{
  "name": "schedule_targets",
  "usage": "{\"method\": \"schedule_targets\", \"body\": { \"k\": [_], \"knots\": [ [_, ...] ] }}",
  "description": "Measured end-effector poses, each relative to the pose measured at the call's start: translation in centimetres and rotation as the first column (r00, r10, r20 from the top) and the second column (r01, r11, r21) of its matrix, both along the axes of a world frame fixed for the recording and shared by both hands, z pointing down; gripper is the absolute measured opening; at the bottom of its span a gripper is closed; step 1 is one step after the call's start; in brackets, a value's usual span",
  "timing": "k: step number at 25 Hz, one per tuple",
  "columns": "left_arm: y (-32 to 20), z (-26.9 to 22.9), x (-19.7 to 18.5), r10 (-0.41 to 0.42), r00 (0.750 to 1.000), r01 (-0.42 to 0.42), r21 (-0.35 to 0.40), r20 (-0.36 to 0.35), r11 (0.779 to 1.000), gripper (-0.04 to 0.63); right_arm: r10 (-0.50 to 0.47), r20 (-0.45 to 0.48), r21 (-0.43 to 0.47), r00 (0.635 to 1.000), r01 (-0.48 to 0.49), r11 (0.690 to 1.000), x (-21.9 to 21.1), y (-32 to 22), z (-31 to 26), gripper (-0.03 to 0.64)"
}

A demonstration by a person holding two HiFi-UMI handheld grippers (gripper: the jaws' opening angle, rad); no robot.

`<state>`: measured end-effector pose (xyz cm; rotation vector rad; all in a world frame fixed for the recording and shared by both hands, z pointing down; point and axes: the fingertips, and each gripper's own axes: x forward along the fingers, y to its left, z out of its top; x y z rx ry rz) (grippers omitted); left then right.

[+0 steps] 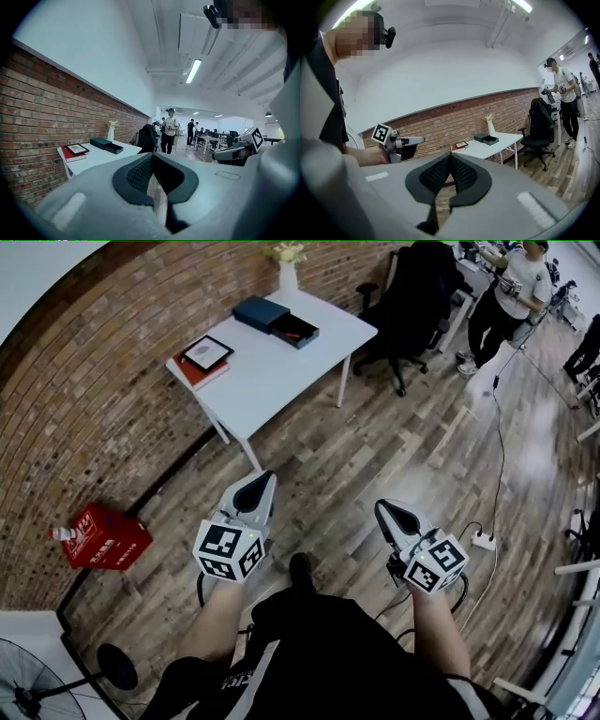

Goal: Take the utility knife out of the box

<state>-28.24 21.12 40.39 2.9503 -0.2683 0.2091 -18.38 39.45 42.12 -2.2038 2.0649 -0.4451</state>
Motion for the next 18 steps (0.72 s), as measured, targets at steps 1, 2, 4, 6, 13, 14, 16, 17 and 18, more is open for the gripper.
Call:
{"method": "schedule_targets", "body": {
  "k": [1, 2, 4, 6, 13, 14, 16, 17, 18],
  "knots": [
    [-0.8, -0.1, 0.6, 0.003, 1.0, -0.003, -0.002, 0.001, 1.0, 0.008, -0.004, 0.0, -0.004, 1.0, 0.004, 1.0, 0.5, -1.0, 0.0, 0.0],
    [-1.6, -0.1, 1.2, 0.007, 1.0, -0.007, -0.003, 0.002, 1.0, 0.008, -0.007, -0.002, -0.007, 1.0, 0.007, 1.0, 1.1, -2.1, -0.1, 0.0],
    [-3.3, 0.1, 2.1, 0.014, 1.0, -0.014, -0.007, 0.007, 1.0, 0.008, -0.01, -0.008, -0.006, 1.0, 0.01, 1.0, 2.0, -4.2, -0.4, 0.0],
    [-4.9, 0.4, 2.7, 0.022, 1.0, -0.022, -0.011, 0.011, 1.0, 0.008, -0.007, -0.014, -0.001, 1.0, 0.007, 1.0, 2.8, -6.3, -0.7, 0.0],
    [-10.2, 0.8, 4.0, 0.044, 0.999, -0.044, -0.029, 0.003, 0.999, 0.008, 0.01, -0.009, -0.024, 1.0, -0.011, 1.0, 3.9, -11.8, 0.0, 0.0],
    [-10.8, 0.6, 4.2, 0.047, 0.999, -0.047, -0.028, -0.004, 0.999, 0.008, 0.011, -0.012, -0.029, 1.0, -0.012, 1.0, 3.8, -12.3, -0.1, 0.0],
    [-11.8, 0.1, 4.6, 0.05, 0.998, -0.051, -0.029, -0.024, 0.998, 0.008, 0.014, -0.014, -0.04, 1.0, -0.014, 0.999, 3.8, -13.0, -0.2, 0.0],
    [-12.1, -0.1, 4.7, 0.051, 0.998, -0.052, -0.032, -0.034, 0.998, 0.008, 0.017, -0.011, -0.047, 1.0, -0.017, 0.999, 3.9, -13.2, -0.2, 0.0],
    [-12.3, -0.2, 4.9, 0.053, 0.998, -0.055, -0.036, -0.043, 0.998, 0.008, 0.021, -0.01, -0.055, 1.0, -0.021, 0.998, 4.0, -13.3, -0.2, 0.0]
  ]
}}
